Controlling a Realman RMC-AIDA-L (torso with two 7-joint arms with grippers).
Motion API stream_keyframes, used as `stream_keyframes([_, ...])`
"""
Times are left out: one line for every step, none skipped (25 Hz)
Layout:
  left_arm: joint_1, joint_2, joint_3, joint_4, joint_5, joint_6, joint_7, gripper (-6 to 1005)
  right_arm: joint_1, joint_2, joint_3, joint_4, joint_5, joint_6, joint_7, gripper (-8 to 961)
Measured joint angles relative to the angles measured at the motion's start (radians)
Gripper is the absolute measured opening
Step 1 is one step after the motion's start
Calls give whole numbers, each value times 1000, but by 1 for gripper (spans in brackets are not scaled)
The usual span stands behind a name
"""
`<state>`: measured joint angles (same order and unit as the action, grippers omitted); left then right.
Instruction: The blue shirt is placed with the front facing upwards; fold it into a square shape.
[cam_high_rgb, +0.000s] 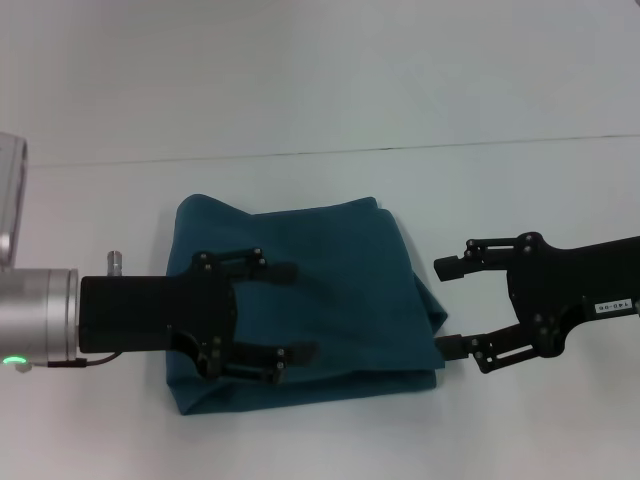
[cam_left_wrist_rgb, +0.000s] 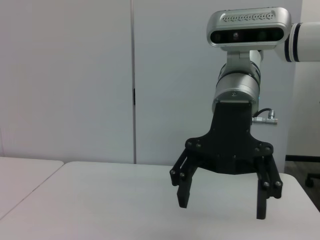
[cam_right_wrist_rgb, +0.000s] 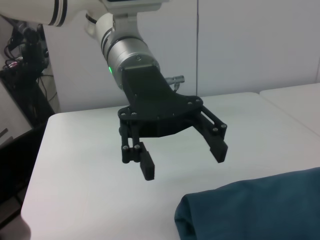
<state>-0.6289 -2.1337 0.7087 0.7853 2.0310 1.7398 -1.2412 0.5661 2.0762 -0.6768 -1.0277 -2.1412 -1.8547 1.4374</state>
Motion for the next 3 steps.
stream_keyframes([0, 0, 0, 0, 0, -2, 0, 884, 0, 0, 0, 0, 0, 0, 0, 928])
stream_keyframes([0, -1, 0, 0, 0, -4, 0, 884, 0, 0, -3, 0, 0, 0, 1, 928])
stream_keyframes([0, -1, 0, 0, 1, -4, 0, 884, 0, 0, -6, 0, 0, 1, 1, 928])
